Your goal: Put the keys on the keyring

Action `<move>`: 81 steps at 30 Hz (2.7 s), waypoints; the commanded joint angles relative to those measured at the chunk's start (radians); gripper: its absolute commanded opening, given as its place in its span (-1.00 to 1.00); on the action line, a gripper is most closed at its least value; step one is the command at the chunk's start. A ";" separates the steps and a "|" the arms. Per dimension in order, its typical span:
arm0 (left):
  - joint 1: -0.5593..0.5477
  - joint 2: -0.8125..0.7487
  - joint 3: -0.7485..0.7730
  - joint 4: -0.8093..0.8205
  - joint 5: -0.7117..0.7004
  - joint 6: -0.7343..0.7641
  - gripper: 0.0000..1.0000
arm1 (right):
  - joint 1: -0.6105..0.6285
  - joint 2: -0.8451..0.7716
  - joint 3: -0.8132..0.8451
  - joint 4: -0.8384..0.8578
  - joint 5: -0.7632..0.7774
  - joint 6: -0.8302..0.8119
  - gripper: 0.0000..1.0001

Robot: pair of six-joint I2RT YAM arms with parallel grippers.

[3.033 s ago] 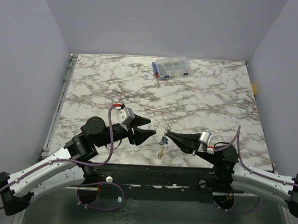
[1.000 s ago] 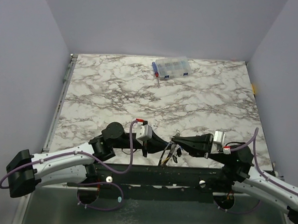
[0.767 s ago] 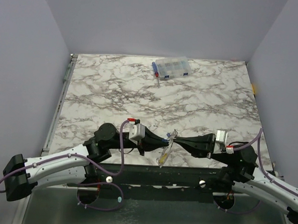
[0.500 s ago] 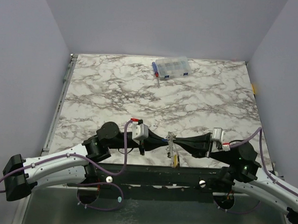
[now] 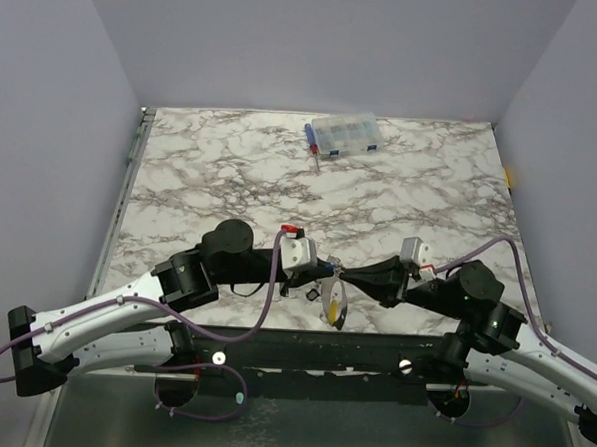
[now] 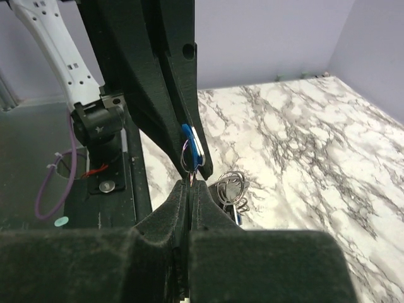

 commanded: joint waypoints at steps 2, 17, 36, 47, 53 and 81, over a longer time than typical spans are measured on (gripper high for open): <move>-0.001 0.043 0.094 -0.248 -0.072 0.093 -1.00 | 0.004 0.028 0.064 -0.083 0.068 0.012 -0.99; -0.003 0.106 0.174 -0.279 -0.148 -0.012 -1.00 | 0.004 0.047 0.100 -0.142 0.144 0.039 0.03; -0.003 0.279 0.362 -0.349 -0.667 -0.459 -1.00 | 0.004 -0.006 0.020 -0.155 0.329 0.240 0.17; -0.003 0.413 0.525 -0.479 -0.749 -0.654 -1.00 | 0.004 0.102 -0.029 -0.081 0.369 0.265 0.43; -0.003 0.426 0.573 -0.521 -0.786 -0.770 -1.00 | 0.004 0.115 -0.062 0.028 0.374 0.270 0.46; 0.026 0.349 0.383 -0.319 -0.760 -1.650 -1.00 | 0.004 0.089 -0.162 0.296 0.449 0.173 1.00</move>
